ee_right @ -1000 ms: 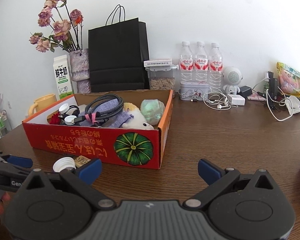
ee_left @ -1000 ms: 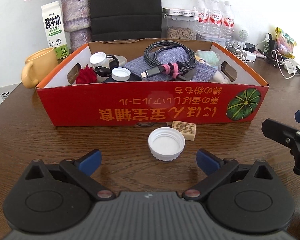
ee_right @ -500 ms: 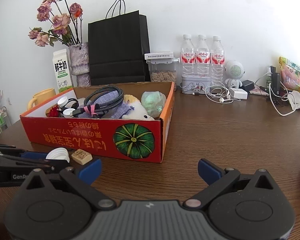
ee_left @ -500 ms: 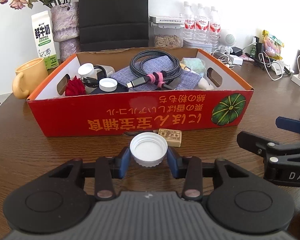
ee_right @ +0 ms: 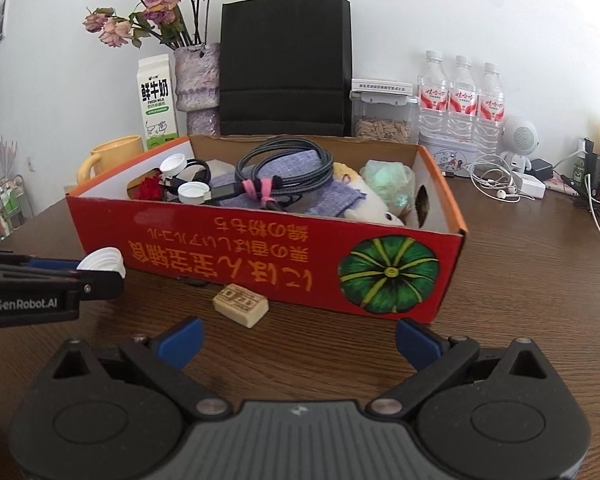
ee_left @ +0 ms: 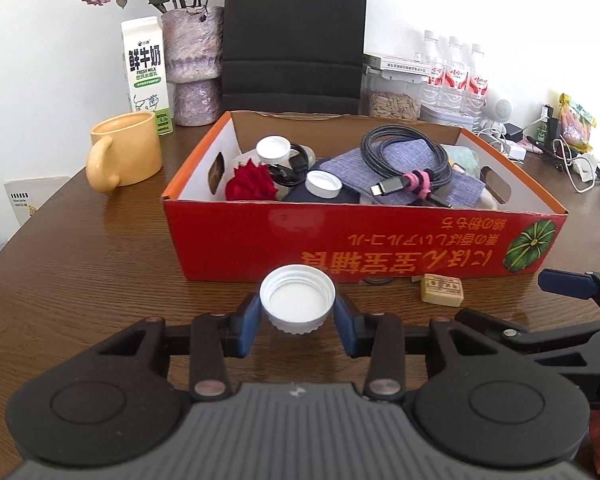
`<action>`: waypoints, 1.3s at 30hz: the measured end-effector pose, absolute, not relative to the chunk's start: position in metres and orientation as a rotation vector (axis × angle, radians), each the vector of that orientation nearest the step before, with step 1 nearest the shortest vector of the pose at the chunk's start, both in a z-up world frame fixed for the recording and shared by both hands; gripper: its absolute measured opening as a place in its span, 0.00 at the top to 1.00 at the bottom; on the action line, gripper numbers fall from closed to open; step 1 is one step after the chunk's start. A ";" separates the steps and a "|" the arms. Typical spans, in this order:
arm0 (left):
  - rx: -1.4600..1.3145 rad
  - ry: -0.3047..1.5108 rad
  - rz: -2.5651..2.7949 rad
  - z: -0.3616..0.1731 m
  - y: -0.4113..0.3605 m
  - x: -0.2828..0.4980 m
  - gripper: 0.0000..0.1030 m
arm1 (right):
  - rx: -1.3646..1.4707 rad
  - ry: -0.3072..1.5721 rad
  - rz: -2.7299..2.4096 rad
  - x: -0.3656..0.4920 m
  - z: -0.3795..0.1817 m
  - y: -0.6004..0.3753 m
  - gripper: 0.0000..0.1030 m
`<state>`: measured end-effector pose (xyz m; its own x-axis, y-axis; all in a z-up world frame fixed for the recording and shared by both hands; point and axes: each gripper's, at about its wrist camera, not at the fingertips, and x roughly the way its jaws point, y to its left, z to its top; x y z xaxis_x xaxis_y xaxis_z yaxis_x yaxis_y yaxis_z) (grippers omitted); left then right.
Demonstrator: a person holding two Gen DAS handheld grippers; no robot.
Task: Organize objects
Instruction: 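Grasp the large white cap with left tool while right grasps the wooden block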
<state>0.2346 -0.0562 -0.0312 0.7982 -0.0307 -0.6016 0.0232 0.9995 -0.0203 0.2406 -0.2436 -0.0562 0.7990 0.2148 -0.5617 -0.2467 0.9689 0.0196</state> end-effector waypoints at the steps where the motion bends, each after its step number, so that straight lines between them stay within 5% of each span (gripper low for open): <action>1: -0.016 0.645 -0.025 -0.032 -0.050 0.235 0.61 | -0.059 0.602 0.247 0.243 -0.057 -0.237 0.04; 7: -0.033 0.637 -0.019 -0.035 -0.024 0.240 0.61 | -0.056 0.634 0.209 0.259 -0.060 -0.211 0.12; 12: -0.054 0.631 -0.031 -0.037 -0.015 0.243 0.61 | -0.019 0.653 0.194 0.267 -0.061 -0.202 0.34; 16: -0.067 0.632 -0.050 -0.039 -0.013 0.243 0.61 | -0.022 0.643 0.198 0.266 -0.060 -0.198 0.67; 39: -0.056 0.525 -0.058 0.006 -0.027 0.224 0.61 | -0.030 0.512 0.257 0.229 -0.016 -0.203 0.67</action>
<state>0.2245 -0.0269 0.0061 0.8636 -0.0695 -0.4994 0.0409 0.9968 -0.0680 0.2290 -0.2028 -0.0156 0.8401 0.2361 -0.4884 -0.2508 0.9674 0.0362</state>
